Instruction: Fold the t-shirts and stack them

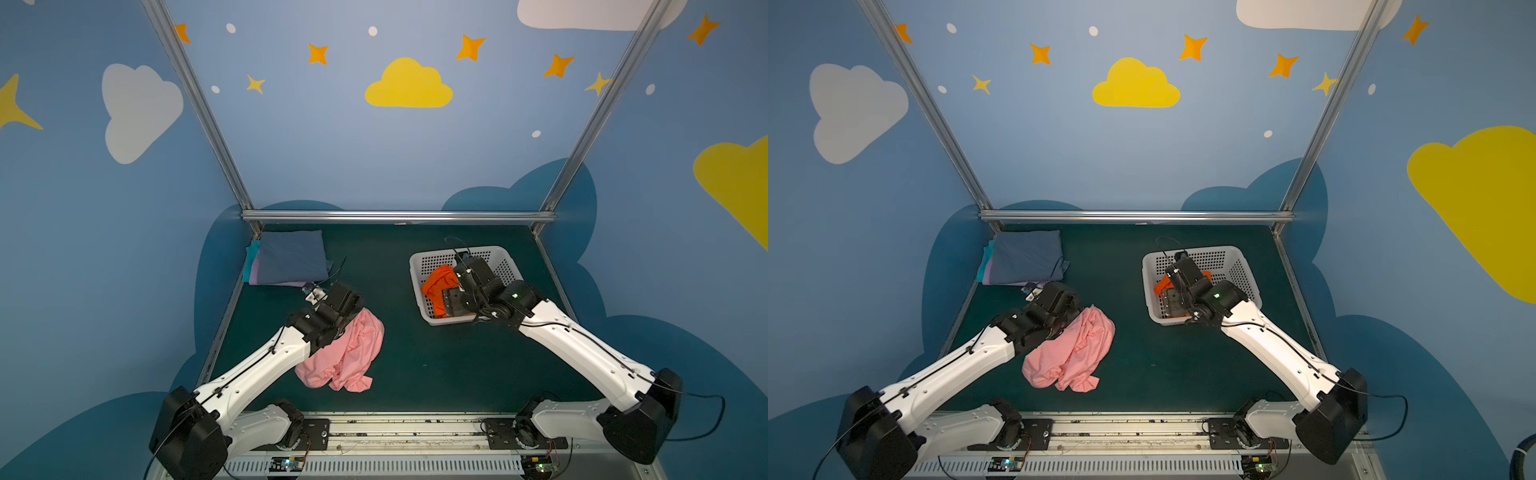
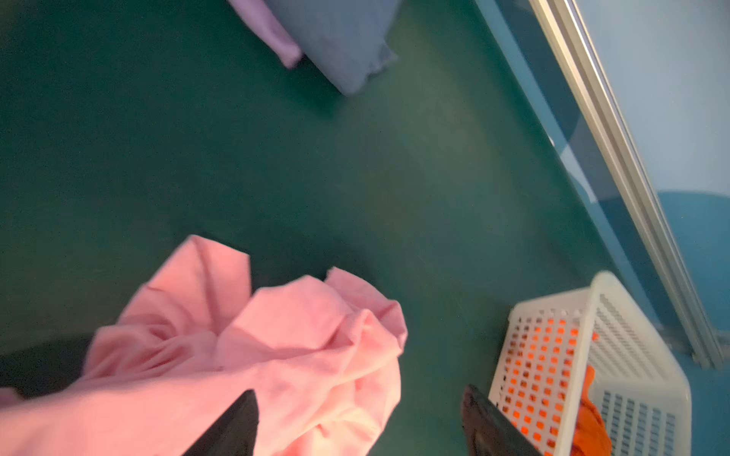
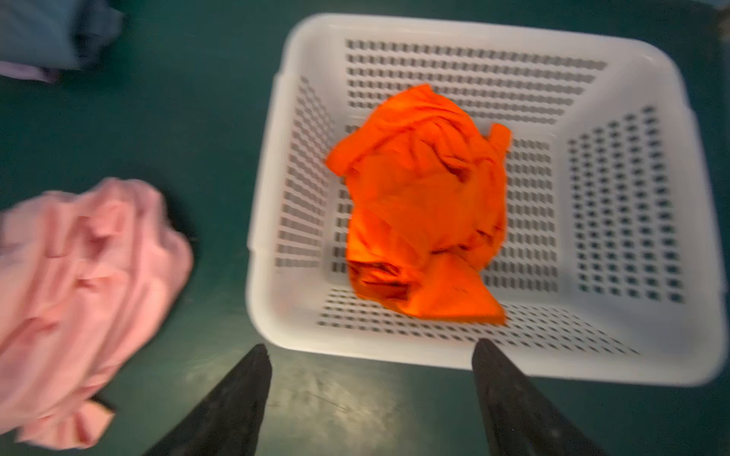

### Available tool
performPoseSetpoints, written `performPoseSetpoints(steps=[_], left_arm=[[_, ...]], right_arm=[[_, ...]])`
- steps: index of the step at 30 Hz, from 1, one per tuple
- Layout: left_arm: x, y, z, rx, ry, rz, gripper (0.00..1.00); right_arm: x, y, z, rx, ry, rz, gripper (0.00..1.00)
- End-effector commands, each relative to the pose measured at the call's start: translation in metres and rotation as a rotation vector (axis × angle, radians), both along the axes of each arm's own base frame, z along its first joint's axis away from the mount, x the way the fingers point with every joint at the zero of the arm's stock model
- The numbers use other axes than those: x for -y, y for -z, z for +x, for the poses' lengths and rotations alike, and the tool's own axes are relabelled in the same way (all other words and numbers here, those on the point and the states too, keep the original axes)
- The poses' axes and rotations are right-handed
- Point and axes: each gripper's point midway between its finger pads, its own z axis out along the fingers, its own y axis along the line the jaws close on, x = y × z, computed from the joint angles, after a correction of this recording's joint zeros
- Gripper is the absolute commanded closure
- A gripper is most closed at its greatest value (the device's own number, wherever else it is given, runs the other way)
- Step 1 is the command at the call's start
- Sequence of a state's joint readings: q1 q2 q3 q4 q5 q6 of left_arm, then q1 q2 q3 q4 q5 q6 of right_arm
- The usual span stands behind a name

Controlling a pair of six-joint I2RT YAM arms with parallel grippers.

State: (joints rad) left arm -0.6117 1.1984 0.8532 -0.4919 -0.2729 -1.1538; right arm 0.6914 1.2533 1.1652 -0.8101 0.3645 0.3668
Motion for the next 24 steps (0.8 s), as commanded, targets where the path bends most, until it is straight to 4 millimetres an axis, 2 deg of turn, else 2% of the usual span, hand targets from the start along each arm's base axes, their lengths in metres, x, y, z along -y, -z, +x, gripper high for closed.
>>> performPoseSetpoints(steps=[1,4,7,11,14,18,22,24], left_arm=[[0.073,0.006,0.014,-0.037,0.252,-0.071,0.26],[0.121,0.016,0.016,-0.14,0.406,-0.004,0.29],[0.154,0.02,0.028,-0.159,0.474,0.026,0.29],[0.185,0.02,0.045,-0.152,0.513,0.019,0.28],[0.203,0.025,0.047,-0.162,0.546,0.022,0.29],[0.226,0.04,0.033,-0.2,0.596,0.016,0.35],[0.25,0.057,0.008,-0.259,0.647,-0.017,0.59],[0.264,0.063,-0.006,-0.285,0.681,-0.025,0.68]], right_arm=[[0.063,0.016,-0.007,-0.017,0.148,-0.132,0.19],[0.081,0.034,-0.01,-0.078,0.219,-0.108,0.19],[0.083,0.046,-0.014,-0.124,0.264,-0.041,0.19],[0.09,0.052,-0.019,-0.142,0.345,0.053,0.16],[0.098,0.058,-0.019,-0.158,0.396,0.139,0.15],[0.109,0.073,-0.012,-0.206,0.467,0.264,0.15],[0.117,0.09,0.005,-0.246,0.522,0.376,0.16],[0.124,0.094,0.021,-0.236,0.559,0.414,0.16]])
